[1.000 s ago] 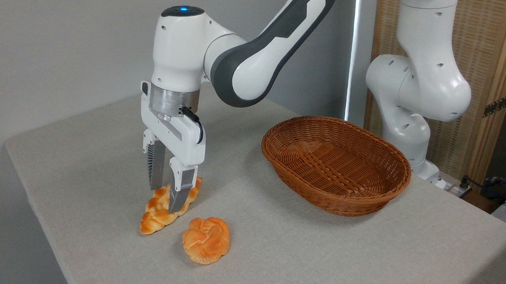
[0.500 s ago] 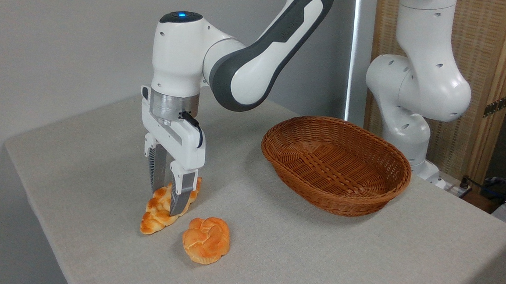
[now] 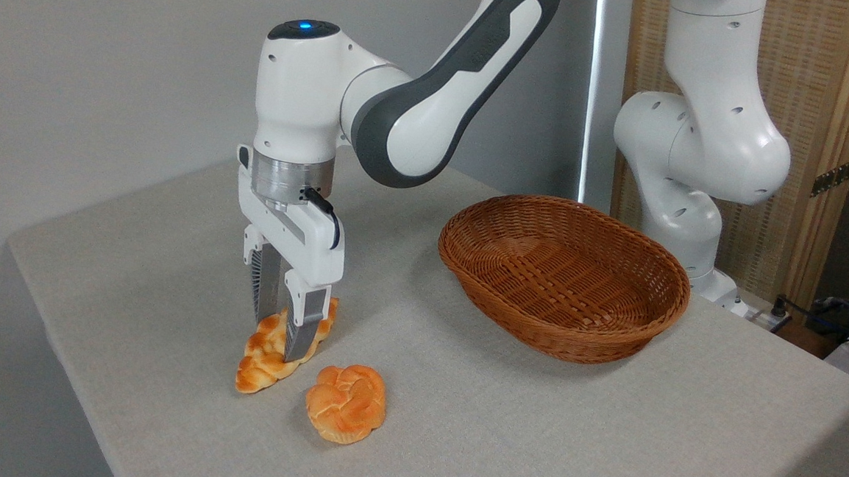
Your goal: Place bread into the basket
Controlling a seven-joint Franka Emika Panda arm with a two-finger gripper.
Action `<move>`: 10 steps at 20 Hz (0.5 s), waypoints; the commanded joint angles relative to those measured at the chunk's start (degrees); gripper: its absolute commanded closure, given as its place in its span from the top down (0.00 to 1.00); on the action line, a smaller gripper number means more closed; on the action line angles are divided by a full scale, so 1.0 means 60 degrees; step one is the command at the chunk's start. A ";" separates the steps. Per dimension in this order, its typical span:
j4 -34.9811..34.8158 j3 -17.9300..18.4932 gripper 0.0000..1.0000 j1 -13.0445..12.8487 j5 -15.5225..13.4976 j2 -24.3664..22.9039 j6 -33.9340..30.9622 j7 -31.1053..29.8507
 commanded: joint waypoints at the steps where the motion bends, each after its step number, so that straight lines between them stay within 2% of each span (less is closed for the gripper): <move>1: -0.0051 -0.0009 0.54 -0.0031 0.0137 0.0011 -0.0048 0.0022; 7: -0.0007 -0.0009 0.53 -0.0031 0.0123 -0.0164 -0.0399 -0.0007; 10: -0.0007 -0.0023 0.53 -0.0031 0.0049 -0.0617 -0.1173 0.0021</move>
